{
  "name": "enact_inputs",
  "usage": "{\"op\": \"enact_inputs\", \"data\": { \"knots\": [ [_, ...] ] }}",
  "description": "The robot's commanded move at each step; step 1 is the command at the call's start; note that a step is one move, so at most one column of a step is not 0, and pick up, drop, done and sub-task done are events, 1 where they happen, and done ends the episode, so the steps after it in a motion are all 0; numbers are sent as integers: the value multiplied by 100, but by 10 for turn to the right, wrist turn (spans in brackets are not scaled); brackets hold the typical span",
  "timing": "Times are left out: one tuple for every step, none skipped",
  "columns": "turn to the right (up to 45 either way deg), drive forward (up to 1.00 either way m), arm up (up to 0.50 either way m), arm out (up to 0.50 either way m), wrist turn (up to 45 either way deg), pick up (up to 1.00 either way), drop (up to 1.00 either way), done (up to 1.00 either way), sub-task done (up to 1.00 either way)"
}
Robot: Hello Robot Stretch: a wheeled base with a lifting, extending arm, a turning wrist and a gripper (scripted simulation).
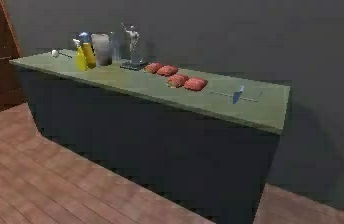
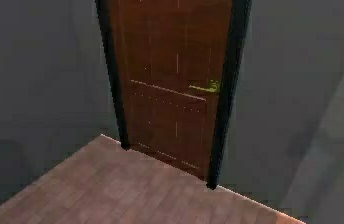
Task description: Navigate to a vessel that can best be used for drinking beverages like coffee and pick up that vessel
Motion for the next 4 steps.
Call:
{"op": "enact_inputs", "data": {
  "knots": [
    [-450, 0, 0, 0, 0, 0, 0, 0, 0],
    [-150, 0, 0, 0, 0, 0, 0, 0, 0],
    [0, 100, 0, 0, 0, 0, 0, 0, 0],
    [0, 100, 0, 0, 0, 0, 0, 0, 0]
  ]
}}
